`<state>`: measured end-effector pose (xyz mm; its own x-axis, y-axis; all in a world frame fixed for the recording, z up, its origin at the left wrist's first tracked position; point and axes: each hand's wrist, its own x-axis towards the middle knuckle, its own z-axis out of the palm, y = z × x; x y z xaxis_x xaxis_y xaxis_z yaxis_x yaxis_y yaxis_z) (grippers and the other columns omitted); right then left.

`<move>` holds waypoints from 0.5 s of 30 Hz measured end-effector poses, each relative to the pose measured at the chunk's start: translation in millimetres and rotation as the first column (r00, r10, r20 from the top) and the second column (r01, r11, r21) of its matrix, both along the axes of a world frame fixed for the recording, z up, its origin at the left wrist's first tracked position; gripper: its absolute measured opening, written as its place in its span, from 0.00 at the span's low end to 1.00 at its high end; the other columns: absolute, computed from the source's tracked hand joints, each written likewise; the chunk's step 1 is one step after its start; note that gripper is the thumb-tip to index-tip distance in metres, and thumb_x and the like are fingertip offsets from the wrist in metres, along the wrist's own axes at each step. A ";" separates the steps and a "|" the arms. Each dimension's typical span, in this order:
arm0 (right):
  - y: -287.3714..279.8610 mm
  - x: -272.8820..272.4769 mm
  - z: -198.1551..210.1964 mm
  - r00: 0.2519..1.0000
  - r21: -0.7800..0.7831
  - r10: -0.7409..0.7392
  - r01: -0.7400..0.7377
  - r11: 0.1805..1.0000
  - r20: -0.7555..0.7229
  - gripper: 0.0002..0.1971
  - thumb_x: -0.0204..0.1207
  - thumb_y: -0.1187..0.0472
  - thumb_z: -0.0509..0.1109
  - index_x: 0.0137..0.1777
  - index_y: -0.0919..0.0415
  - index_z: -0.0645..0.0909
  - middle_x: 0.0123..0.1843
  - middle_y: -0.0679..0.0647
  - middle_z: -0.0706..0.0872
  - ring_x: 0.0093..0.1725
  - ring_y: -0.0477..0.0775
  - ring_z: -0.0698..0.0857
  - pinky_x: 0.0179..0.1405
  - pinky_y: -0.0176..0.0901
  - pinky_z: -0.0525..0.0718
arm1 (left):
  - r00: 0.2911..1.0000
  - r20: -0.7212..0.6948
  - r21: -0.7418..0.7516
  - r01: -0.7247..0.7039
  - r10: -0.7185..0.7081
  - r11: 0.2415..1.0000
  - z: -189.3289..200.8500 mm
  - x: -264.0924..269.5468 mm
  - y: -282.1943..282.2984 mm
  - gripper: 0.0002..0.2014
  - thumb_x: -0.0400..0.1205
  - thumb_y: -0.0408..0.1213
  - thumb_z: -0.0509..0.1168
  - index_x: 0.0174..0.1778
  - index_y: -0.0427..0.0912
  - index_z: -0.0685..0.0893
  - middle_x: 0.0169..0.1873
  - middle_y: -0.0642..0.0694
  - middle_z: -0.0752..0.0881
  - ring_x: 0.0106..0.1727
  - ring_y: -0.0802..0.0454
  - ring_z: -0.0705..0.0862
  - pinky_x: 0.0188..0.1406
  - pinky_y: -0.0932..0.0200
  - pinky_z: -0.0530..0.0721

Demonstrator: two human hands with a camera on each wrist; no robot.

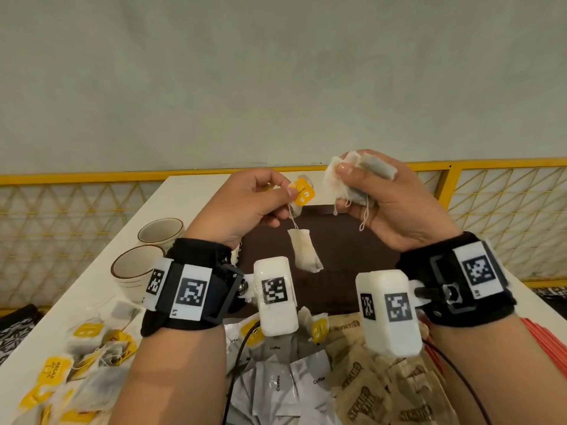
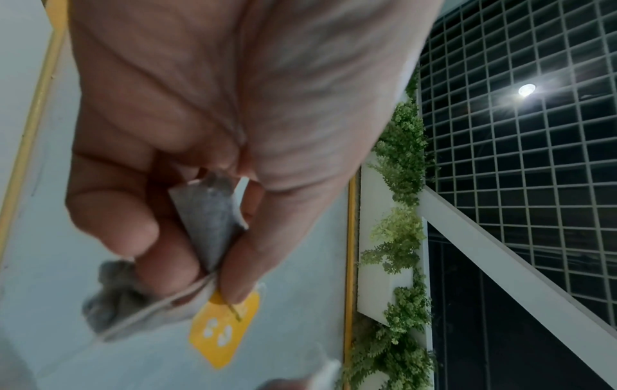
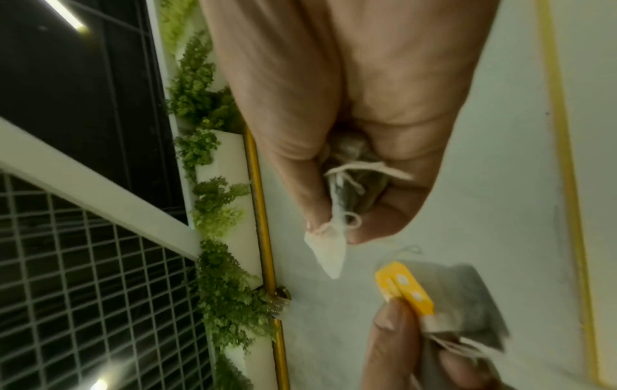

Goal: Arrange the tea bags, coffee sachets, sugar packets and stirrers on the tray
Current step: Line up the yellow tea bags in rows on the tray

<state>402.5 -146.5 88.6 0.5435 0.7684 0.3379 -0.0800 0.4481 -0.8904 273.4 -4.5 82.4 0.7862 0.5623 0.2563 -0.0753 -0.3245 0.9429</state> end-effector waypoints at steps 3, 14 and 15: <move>3.9 -6.3 -2.8 0.990 -0.047 -0.033 0.039 0.998 0.134 0.03 0.75 0.72 0.69 0.43 0.65 0.79 0.36 0.53 0.85 0.36 0.48 0.85 0.31 0.36 0.84 | 1.000 0.023 -0.020 0.016 -0.015 1.000 1.8 0.5 -4.3 0.06 0.80 0.31 0.68 0.37 0.41 0.84 0.27 0.44 0.82 0.27 0.56 0.80 0.25 0.66 0.78; 18.8 -4.1 -10.1 0.994 -0.108 -0.111 0.111 0.988 0.013 0.06 0.80 0.64 0.67 0.51 0.64 0.72 0.38 0.58 0.82 0.30 0.49 0.86 0.22 0.39 0.82 | 1.000 0.025 0.119 0.008 -0.011 0.993 -0.9 2.7 -4.2 0.14 0.80 0.24 0.62 0.36 0.49 0.82 0.29 0.50 0.81 0.27 0.56 0.78 0.24 0.63 0.75; 20.4 -4.4 -9.8 0.993 -0.098 -0.115 0.116 0.988 0.019 0.06 0.80 0.65 0.67 0.50 0.64 0.72 0.38 0.58 0.82 0.29 0.48 0.85 0.23 0.39 0.82 | 1.000 0.013 0.125 0.016 -0.018 0.992 -0.4 2.8 -5.9 0.16 0.80 0.23 0.61 0.33 0.47 0.83 0.29 0.50 0.81 0.27 0.57 0.77 0.24 0.64 0.74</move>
